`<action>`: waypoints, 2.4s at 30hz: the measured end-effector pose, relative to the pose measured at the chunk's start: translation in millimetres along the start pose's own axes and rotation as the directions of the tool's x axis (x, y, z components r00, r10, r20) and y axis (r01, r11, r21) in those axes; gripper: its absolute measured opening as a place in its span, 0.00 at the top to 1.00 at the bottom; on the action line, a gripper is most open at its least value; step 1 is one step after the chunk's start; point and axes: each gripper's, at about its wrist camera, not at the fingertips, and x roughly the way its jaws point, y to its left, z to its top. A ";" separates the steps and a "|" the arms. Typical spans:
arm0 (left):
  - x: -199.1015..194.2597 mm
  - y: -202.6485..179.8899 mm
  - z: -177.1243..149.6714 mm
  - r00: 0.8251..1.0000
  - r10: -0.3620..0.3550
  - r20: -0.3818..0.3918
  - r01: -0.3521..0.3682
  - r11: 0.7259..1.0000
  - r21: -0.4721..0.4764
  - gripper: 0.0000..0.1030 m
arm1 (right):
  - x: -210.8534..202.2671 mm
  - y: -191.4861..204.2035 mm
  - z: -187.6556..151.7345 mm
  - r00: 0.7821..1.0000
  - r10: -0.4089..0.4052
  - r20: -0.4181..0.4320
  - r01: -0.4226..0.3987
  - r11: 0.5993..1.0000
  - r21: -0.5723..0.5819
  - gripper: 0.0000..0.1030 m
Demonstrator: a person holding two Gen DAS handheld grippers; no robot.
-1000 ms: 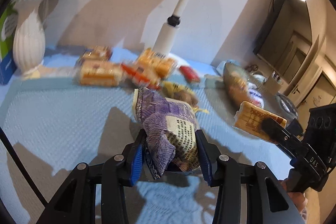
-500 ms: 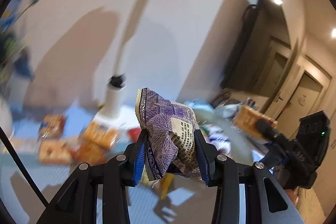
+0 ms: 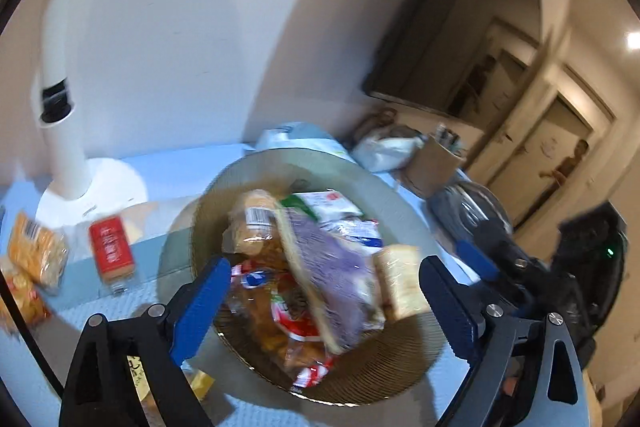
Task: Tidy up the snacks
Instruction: 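Carry both packs over the glass bowl and open both tools to drop them, then move the right tool to the yellow peanut bag while the left tool approaches the square cake pack, then grasp the yellow peanut bag with the right tool while the left tool grasps the square cake pack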
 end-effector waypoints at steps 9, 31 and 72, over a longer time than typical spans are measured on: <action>-23.1 42.6 -9.8 0.979 0.204 0.000 -0.204 0.978 0.037 0.09 | 11.8 34.5 -6.0 0.999 -0.019 -0.034 0.017 0.999 -0.049 0.02; -132.5 252.6 -51.1 0.848 0.529 0.021 -0.508 0.824 -0.251 0.09 | 133.8 213.9 -144.0 0.847 -0.061 -0.528 -0.225 0.859 -0.460 0.02; -92.2 304.2 -75.6 0.872 0.490 0.006 -0.464 0.830 -0.309 0.00 | 157.5 190.2 -191.6 0.835 -0.268 -0.480 -0.111 0.772 -0.626 0.00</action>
